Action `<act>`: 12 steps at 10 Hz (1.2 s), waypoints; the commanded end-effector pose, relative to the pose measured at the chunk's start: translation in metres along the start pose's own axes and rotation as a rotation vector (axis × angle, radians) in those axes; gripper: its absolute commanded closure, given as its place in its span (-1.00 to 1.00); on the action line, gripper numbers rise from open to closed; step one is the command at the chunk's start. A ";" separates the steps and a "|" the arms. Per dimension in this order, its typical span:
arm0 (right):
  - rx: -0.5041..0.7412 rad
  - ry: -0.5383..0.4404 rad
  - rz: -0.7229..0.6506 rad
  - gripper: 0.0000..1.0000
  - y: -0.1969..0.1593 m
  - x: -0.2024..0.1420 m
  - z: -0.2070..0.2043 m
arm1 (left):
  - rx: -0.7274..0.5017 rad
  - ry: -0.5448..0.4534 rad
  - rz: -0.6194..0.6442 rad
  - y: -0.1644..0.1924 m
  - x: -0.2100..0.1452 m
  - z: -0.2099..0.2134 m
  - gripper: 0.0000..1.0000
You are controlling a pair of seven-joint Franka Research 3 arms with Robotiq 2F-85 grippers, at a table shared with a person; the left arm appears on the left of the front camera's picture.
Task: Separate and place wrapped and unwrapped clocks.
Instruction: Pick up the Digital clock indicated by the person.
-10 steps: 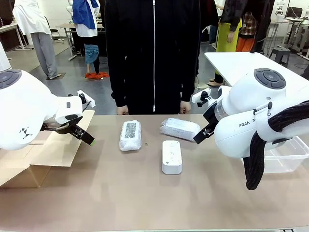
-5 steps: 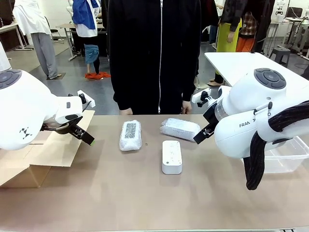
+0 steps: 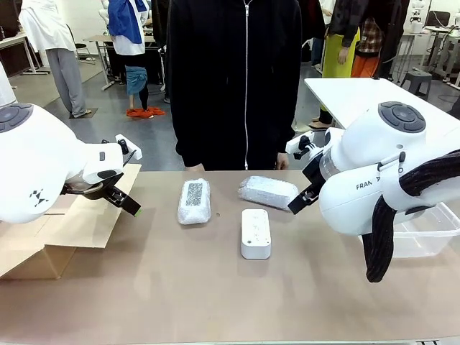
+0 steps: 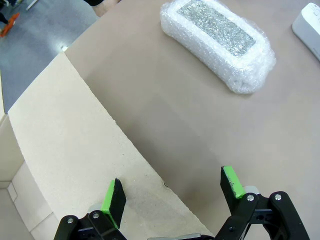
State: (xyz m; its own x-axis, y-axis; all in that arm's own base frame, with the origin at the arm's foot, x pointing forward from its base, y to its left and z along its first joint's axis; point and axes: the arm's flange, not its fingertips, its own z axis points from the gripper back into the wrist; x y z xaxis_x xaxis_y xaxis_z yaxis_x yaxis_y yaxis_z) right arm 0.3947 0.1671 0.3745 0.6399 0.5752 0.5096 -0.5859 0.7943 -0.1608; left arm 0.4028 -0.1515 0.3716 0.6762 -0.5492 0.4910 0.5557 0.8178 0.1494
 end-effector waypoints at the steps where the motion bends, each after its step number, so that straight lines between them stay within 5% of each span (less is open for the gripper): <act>1: 0.000 0.000 -0.001 -1.00 0.000 0.000 0.000 | 0.000 0.000 0.003 0.001 0.000 0.000 -1.00; 12: 0.000 0.000 -0.001 -1.00 0.000 0.000 0.000 | 0.000 0.000 0.003 0.001 0.000 0.000 -1.00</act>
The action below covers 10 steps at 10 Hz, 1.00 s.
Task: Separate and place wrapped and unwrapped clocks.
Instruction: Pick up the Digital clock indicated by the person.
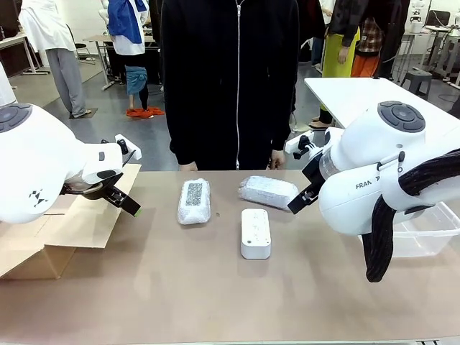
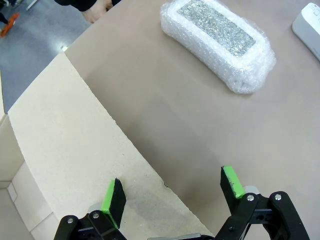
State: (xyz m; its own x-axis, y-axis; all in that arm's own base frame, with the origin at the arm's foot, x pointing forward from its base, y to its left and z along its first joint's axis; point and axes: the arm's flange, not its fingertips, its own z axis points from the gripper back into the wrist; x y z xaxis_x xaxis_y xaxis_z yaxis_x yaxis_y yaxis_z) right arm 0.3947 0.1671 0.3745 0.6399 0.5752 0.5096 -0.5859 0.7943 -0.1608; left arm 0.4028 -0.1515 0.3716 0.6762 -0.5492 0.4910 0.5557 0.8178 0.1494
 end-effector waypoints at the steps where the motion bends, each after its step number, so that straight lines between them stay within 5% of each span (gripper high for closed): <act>1: 0.000 0.000 -0.001 -1.00 0.000 0.000 0.000 | 0.000 0.000 0.003 0.001 0.000 0.000 -1.00; 10: 0.000 0.000 -0.001 -1.00 0.000 0.000 0.000 | 0.000 0.000 0.003 0.001 0.000 0.000 -1.00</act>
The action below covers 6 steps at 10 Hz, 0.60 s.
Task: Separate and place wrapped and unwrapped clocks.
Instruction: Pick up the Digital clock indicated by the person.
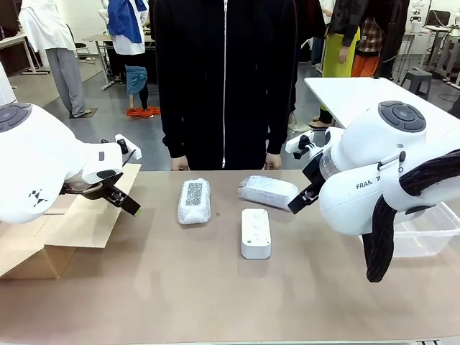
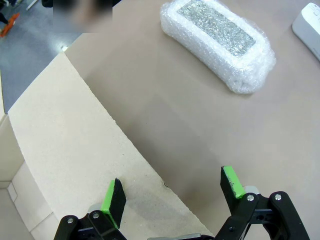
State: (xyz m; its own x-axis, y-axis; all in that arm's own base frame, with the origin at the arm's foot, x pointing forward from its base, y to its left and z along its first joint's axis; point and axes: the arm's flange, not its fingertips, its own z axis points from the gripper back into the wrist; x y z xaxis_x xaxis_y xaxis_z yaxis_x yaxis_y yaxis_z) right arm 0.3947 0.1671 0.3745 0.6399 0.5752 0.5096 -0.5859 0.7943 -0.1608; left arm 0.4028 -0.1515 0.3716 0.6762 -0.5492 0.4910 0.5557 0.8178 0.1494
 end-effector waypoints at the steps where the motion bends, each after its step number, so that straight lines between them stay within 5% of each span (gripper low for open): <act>1: 0.000 0.000 -0.001 -1.00 0.000 0.000 0.000 | 0.000 0.000 0.003 0.001 0.000 0.000 -1.00; 2: 0.000 0.000 0.000 -1.00 0.000 0.000 0.000 | 0.000 0.000 0.000 0.000 0.000 0.000 -1.00; 6: 0.133 -0.098 0.168 -1.00 -0.010 0.029 0.123 | -0.169 -0.093 0.041 0.021 -0.011 0.151 -1.00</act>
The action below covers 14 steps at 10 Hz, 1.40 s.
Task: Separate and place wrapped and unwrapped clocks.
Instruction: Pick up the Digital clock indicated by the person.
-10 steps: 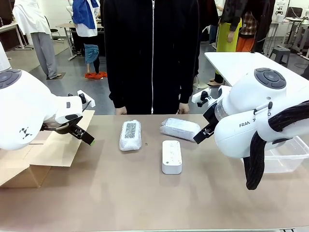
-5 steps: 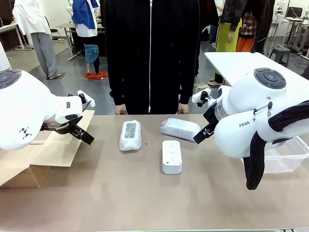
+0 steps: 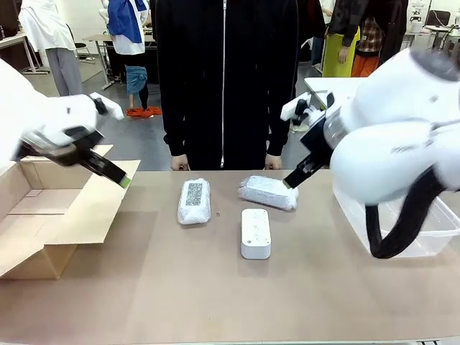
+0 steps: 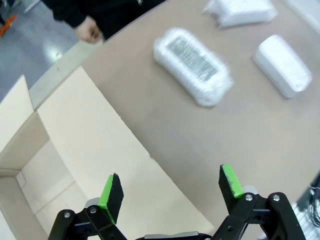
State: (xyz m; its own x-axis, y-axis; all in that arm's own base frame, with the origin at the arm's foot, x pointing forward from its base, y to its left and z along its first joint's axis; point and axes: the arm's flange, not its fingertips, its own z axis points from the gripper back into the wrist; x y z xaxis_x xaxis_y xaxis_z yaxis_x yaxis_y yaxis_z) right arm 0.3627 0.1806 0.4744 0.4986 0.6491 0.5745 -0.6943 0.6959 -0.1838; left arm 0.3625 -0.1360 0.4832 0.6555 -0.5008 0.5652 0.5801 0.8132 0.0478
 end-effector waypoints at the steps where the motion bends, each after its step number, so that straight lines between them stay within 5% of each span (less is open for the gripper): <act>1: 0.124 -0.004 0.034 -1.00 -0.022 -0.016 0.047 | -0.122 -0.027 -0.006 0.015 -0.033 0.056 -1.00; 3: 0.211 -0.069 0.024 -1.00 -0.022 -0.043 0.079 | -0.182 -0.056 -0.052 0.017 -0.069 0.089 -1.00; 6: 0.324 -0.160 0.042 -1.00 -0.035 -0.071 0.081 | -0.223 -0.085 -0.095 0.023 -0.098 0.084 -1.00; 10: 0.286 -0.174 0.116 -1.00 -0.025 -0.077 0.089 | -0.208 -0.113 -0.089 0.024 -0.125 0.082 -1.00; 12: 0.227 -0.214 0.123 -1.00 -0.013 -0.069 0.085 | -0.190 -0.062 -0.101 0.023 -0.122 0.074 -1.00; 13: 0.273 -0.163 0.095 -1.00 -0.050 -0.037 0.101 | -0.184 -0.082 -0.074 0.057 -0.053 0.119 -1.00; 14: 0.273 -0.163 0.095 -1.00 -0.050 -0.037 0.101 | -0.184 -0.082 -0.074 0.057 -0.053 0.119 -1.00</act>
State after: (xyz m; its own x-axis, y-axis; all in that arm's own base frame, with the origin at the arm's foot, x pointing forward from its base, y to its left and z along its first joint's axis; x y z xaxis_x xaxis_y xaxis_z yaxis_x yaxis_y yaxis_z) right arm 0.3244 0.0953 0.5467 0.3363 0.6430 0.6881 -0.8550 0.5148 -0.0632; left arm 0.3042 -0.0279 0.5515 0.5736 -0.5339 0.6213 0.7102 0.7021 -0.0523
